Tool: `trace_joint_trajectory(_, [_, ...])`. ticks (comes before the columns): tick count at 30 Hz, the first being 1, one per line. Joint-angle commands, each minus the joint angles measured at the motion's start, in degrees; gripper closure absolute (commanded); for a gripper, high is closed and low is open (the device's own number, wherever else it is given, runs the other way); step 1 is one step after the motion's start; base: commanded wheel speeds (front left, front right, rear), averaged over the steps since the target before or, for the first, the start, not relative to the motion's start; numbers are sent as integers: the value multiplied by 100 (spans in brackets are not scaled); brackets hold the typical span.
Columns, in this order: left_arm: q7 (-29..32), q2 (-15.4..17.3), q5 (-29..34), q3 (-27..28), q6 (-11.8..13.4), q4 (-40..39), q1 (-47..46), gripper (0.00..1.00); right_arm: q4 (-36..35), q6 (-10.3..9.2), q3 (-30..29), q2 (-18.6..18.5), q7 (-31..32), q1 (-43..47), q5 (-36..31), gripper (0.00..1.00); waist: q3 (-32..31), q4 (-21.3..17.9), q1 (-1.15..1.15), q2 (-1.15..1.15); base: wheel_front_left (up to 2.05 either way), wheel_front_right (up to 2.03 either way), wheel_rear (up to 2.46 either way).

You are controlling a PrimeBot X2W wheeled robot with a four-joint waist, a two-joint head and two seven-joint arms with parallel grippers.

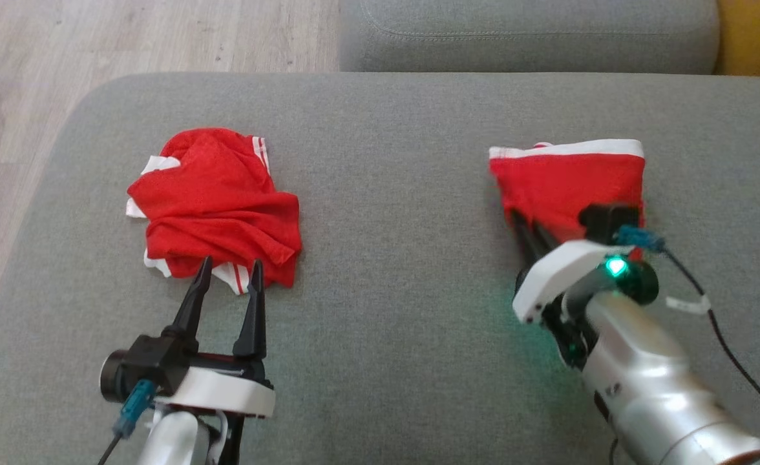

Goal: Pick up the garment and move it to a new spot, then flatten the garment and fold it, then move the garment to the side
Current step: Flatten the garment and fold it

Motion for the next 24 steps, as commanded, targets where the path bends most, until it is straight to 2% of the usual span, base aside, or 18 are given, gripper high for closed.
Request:
trace_joint_trajectory(1, [-29, 16, 1, 120, 28, -179, -151, 0, -54, -17, 222, 108, -15, -29, -101, 77, 23, -9, 0, 0, 0, 0, 0])
trace_joint_trajectory(2, [-29, 16, -1, 110, 26, -175, -159, 0, -23, -17, 259, 108, -40, -30, -116, 0, 33, -13, 0, 0, 0, 0, 0])
trace_joint_trajectory(8, [-29, 15, -18, 89, 26, -166, -205, 0, 96, -17, 421, 108, -224, -120, -423, 0, 57, -89, 0, 0, 0, 0, 0])
trace_joint_trajectory(13, [-29, 15, -34, 97, 45, -196, -207, 0, 25, -17, 67, 108, -340, -222, -714, 0, -8, -277, 0, 0, 0, 0, 0])
trace_joint_trajectory(18, [-29, 15, -19, 132, 51, -297, -176, 0, -978, -17, -1005, -28, -348, 25, -1599, 0, -108, -560, 0, 0, 0, 0, 0])
trace_joint_trajectory(24, [-29, 15, -30, 126, 63, -436, -139, 0, -2579, -17, -2384, -2, -349, 1044, -2945, 0, -195, -883, 0, 0, 0, 0, 0])
